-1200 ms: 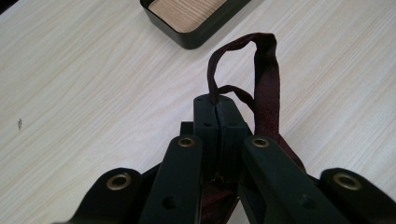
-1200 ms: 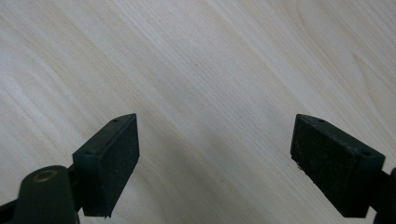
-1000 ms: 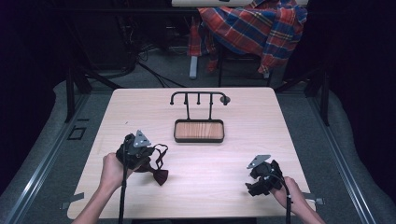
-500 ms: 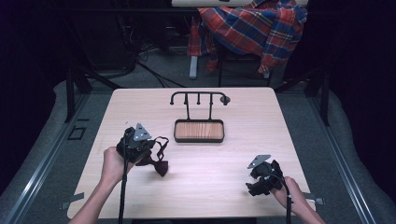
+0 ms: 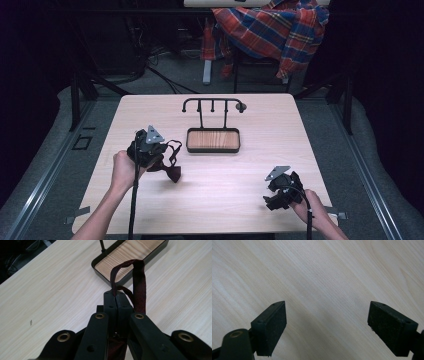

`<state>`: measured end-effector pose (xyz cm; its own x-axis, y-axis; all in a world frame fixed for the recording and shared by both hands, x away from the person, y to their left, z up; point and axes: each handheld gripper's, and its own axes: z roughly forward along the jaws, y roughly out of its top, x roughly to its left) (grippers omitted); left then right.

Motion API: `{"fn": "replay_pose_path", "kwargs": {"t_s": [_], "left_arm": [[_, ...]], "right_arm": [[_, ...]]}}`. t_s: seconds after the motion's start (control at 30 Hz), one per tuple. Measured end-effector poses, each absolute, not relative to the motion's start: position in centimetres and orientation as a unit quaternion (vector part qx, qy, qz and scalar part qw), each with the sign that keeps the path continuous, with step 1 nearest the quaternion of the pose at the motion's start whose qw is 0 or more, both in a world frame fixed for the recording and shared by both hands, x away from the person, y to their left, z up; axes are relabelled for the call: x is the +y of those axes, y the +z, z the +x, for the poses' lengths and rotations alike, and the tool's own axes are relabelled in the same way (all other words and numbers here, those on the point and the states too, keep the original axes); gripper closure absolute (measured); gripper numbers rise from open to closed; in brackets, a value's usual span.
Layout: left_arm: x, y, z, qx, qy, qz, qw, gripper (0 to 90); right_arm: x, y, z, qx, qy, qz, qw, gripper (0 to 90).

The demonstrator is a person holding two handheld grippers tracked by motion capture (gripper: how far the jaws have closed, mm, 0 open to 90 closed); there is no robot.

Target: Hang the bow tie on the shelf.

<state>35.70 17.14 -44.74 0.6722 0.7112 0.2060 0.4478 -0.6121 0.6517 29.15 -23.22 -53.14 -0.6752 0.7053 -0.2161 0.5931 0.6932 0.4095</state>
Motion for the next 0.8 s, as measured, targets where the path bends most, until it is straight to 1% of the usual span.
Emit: {"fn": "replay_pose_path", "kwargs": {"t_s": [0.6, 0.8], "left_arm": [[15.8, -41.9, 37.4, 0.326, 0.254, 0.864, 0.288, 88.8], [15.5, -41.4, 38.0, 0.324, 0.248, 0.864, 0.296, 88.8]], "right_arm": [[-23.0, -53.2, 29.0, 0.902, 0.158, 0.358, 0.180, 15.2], [-23.0, -53.2, 29.0, 0.905, 0.153, 0.355, 0.180, 15.2]]}}
